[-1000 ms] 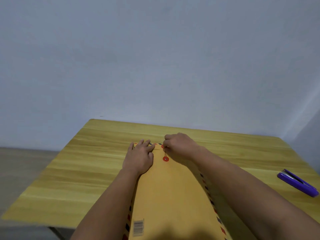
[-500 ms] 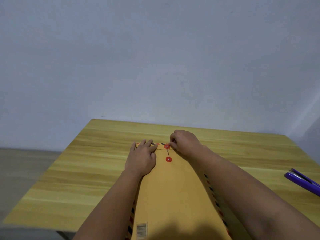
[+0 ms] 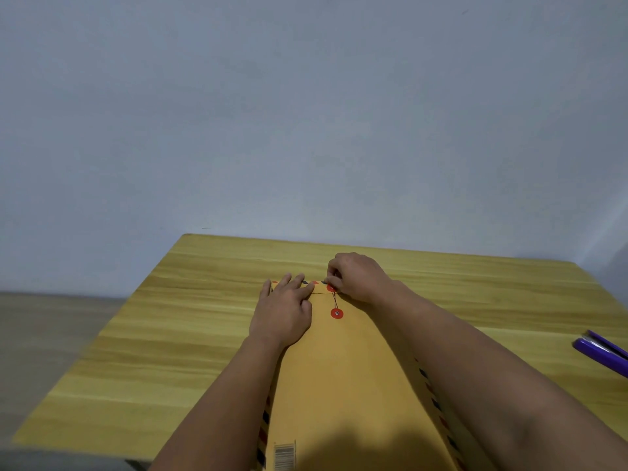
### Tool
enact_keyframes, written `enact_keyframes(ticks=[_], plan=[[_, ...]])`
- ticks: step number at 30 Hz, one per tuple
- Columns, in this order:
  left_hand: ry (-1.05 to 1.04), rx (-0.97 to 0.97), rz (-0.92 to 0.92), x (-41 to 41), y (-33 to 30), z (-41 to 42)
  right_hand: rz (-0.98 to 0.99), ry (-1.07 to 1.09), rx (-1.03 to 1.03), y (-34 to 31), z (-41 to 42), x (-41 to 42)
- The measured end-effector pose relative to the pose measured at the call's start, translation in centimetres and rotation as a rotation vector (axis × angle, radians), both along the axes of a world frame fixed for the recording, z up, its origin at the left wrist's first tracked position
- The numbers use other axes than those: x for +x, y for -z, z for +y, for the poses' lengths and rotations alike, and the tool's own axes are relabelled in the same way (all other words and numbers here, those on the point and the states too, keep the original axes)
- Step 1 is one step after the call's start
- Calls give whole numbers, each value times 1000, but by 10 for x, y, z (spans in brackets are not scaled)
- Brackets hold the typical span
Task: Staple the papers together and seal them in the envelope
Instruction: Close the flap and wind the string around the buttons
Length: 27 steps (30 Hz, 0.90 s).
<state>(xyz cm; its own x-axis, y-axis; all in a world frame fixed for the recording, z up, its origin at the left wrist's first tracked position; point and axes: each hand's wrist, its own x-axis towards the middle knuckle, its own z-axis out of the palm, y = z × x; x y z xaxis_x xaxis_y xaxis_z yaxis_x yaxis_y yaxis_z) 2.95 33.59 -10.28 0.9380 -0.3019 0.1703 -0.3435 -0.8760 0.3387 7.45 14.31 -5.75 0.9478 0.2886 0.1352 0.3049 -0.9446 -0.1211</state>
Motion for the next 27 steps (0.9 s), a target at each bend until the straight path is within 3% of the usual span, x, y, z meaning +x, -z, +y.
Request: enact_keyframes(ticks=[4,8,13,15,21,24,27], plan=[[-1,-10,-7,-1,0,0,-20,-6,-35,0,9,-1],[-4,-10,-6,-2,-1,0,-100,144,34,-4,2,-4],[-11,-10,12,-1,1,1,155,371,52,-9,-37,-12],[-14,-19,15,-2,0,1,232,412,166,-11,-55,-19],[-42,130,19,-4,-4,-3,418,501,862,-11,-89,-40],[-114,321,18,-11,-20,-16,406,529,967,-31,-85,-55],[-94,149,44,-24,-49,-45,363,520,977,-69,-77,-64]])
